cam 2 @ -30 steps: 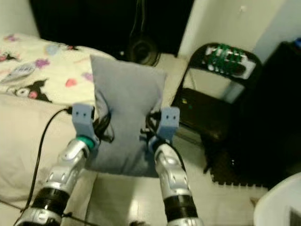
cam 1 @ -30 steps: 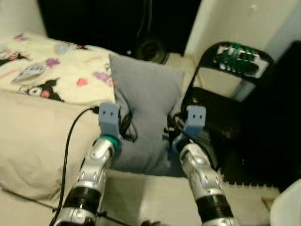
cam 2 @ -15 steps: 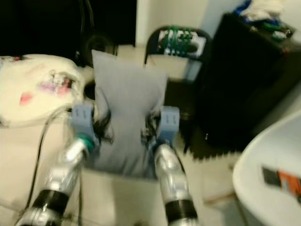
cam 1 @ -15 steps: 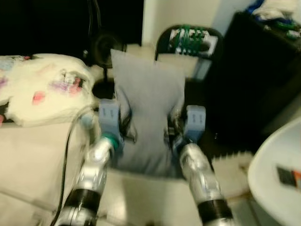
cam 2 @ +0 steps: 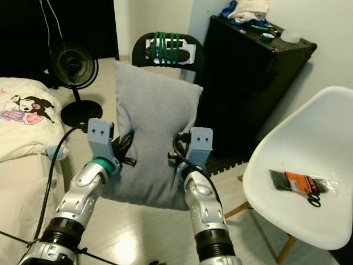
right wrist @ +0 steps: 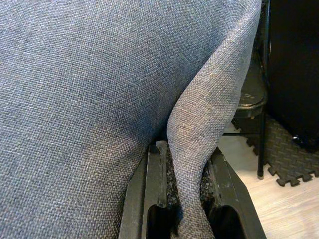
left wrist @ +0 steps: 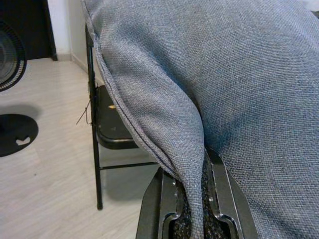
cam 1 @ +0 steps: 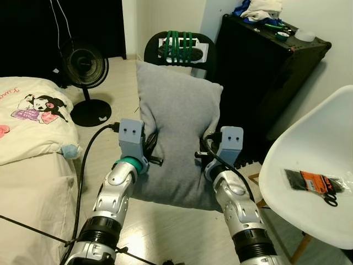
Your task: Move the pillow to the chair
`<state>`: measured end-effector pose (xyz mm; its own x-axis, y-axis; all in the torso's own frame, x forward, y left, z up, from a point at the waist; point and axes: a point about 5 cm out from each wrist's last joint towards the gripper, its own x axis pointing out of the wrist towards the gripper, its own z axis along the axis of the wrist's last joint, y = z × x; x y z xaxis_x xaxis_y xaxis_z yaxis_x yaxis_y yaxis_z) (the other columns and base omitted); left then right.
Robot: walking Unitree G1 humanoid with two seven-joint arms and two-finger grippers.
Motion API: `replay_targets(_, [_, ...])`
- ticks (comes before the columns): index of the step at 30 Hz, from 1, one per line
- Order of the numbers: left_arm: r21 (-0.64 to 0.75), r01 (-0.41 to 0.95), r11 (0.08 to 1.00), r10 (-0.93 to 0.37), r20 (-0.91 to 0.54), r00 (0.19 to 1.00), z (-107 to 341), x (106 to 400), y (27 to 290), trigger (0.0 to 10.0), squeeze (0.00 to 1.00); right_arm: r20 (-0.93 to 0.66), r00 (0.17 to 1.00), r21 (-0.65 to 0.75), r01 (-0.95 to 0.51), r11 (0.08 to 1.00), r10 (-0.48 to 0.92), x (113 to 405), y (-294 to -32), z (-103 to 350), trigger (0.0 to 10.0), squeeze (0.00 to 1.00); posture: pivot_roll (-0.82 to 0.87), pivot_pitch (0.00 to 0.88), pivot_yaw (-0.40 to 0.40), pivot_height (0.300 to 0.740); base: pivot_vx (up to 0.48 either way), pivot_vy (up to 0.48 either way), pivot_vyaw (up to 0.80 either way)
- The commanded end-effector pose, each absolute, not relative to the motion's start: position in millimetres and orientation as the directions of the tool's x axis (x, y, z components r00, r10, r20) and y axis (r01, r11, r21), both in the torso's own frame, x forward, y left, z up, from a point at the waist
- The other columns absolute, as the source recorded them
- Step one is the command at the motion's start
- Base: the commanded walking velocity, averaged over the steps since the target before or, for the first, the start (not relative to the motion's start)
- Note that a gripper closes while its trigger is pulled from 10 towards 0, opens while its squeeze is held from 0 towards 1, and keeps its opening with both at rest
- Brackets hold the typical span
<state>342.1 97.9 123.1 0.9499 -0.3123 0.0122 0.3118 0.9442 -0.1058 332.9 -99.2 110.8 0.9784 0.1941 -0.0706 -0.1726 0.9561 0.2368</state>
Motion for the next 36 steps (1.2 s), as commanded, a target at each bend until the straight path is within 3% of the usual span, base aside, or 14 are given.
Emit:
replay_targets(1, [-0.121, 0.369, 0.922, -0.365, 0.05, 0.93, 129.6, 339.8, 82.7, 10.0, 0.0, -0.044, 0.96, 0.231, -0.26, 0.938, 0.277, 332.7, -81.0, 118.8, 10.0, 0.0, -0.05, 0.0, -0.024, 0.74, 0.0, 0.0, 0.0])
replay_targets(27, [-0.163, 0.415, 0.895, -0.405, 0.093, 0.909, 136.9, 338.5, 75.9, 10.0, 0.0, -0.053, 0.963, 0.25, -0.242, 0.938, 0.262, 335.0, -83.8, 119.9, 10.0, 0.0, -0.05, 0.002, -0.03, 0.74, 0.028, 0.0, 0.0])
replay_targets(36, [-0.178, 0.432, 0.884, -0.42, 0.102, 0.902, 138.3, 338.9, 74.8, 10.0, 0.0, -0.053, 0.965, 0.253, -0.235, 0.939, 0.256, 334.9, -84.9, 119.9, 10.0, 0.0, -0.06, 0.004, -0.027, 0.74, 0.316, 0.0, -0.73])
